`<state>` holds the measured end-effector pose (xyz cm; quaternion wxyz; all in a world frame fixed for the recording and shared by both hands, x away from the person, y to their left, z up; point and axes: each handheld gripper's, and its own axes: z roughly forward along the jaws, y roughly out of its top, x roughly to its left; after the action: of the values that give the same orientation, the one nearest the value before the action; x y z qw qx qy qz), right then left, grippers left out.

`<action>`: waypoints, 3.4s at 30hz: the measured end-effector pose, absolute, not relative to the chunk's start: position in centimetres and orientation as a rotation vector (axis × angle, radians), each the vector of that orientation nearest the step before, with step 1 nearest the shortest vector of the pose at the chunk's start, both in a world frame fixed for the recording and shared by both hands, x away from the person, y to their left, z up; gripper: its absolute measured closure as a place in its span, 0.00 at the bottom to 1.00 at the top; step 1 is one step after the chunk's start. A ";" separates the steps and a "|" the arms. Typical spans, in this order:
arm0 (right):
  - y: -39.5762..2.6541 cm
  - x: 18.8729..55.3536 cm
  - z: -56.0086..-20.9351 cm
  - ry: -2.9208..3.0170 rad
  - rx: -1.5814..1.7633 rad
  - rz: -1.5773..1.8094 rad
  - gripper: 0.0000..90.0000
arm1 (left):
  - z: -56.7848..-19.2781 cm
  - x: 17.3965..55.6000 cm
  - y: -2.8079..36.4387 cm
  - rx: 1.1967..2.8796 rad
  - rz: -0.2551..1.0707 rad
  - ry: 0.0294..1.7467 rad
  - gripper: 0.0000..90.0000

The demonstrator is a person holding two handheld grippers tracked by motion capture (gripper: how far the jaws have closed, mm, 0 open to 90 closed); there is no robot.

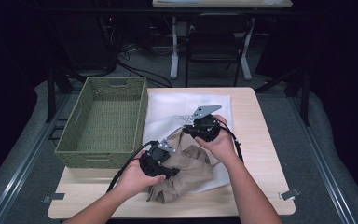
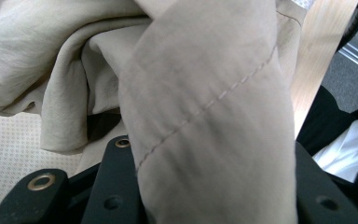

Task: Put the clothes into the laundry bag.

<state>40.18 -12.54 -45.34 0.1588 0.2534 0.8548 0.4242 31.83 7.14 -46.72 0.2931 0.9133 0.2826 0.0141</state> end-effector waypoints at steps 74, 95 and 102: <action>-12.6 39.8 -45.5 2.448 0.726 1.210 0.98 | -49.5 36.8 5.9 2.323 0.207 0.986 0.69; -12.4 39.8 -46.1 2.462 0.719 1.172 0.98 | -51.4 37.3 5.8 2.295 0.239 1.028 0.62; -12.3 39.7 -46.1 2.464 0.722 1.165 0.98 | -51.7 37.5 5.6 2.302 0.248 1.028 0.58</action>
<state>39.70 -12.31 -46.13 0.1604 0.2528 0.8626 0.4077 37.46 5.62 -51.65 0.2993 0.8671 0.3872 0.0932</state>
